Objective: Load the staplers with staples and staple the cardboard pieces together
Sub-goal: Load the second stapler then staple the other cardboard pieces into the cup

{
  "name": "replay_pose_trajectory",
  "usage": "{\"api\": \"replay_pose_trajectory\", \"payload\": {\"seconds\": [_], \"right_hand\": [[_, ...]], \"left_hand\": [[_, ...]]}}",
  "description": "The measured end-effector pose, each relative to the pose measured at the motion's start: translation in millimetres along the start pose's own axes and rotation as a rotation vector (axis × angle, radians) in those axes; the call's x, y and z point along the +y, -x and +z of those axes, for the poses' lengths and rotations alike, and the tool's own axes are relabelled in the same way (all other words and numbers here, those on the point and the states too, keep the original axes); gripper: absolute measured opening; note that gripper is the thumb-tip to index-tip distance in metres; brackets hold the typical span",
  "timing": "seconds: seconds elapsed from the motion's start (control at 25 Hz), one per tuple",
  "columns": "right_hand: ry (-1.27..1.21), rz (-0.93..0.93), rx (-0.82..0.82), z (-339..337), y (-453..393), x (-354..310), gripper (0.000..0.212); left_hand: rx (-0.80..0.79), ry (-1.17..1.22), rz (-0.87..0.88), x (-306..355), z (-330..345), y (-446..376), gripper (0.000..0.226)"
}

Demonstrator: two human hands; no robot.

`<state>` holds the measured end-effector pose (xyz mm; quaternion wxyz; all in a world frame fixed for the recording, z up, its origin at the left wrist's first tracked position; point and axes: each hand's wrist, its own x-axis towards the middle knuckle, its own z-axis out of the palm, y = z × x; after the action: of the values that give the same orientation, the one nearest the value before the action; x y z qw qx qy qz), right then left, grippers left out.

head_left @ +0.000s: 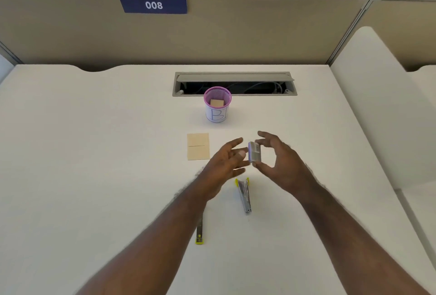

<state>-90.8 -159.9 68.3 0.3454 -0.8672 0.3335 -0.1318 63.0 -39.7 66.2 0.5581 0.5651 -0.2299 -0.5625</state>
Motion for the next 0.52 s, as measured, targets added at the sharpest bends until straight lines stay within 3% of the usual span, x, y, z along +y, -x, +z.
{"api": "replay_pose_trajectory", "payload": {"seconds": [0.08,0.24,0.52], "right_hand": [[-0.002,-0.05,-0.03,-9,10,-22,0.072],[0.028,-0.078,-0.049,-31,18,-44,0.071],[0.115,-0.144,-0.042,-42,24,-52,0.063]], "left_hand": [[-0.117,0.221,-0.02,4,6,-1,0.041],[-0.247,0.444,-0.028,9,9,4,0.046],[-0.313,0.478,-0.016,13,3,4,0.03]]}}
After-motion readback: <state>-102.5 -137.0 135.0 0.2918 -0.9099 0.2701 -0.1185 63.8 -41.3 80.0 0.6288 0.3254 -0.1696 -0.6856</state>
